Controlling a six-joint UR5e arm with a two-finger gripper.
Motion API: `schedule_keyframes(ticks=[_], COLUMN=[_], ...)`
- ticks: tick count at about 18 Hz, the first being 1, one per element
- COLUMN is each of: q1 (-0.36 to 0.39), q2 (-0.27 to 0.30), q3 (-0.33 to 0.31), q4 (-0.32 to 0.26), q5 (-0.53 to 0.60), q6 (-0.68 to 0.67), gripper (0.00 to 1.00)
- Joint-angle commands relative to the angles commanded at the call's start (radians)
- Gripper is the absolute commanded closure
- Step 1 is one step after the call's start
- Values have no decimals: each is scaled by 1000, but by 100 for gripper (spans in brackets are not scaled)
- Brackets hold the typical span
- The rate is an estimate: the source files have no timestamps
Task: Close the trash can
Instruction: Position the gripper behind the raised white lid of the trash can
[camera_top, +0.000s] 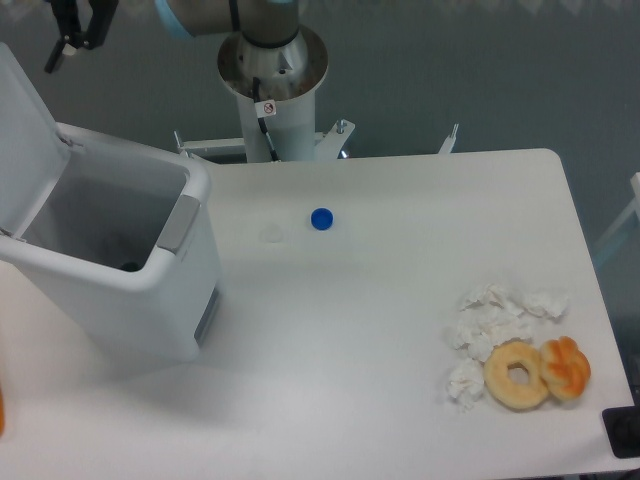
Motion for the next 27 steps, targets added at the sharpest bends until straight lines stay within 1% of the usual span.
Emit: schedule_keyframes(ticks=[6, 15, 22, 27], q1=[-15, -23, -18, -15], q2=[-14, -20, -12, -14], q3=[0, -6, 3, 5], q4=[-2, -14, -14, -15], q5=[9, 95, 129, 192], q6=[3, -8, -9, -9], gripper=[0, 0, 0, 0])
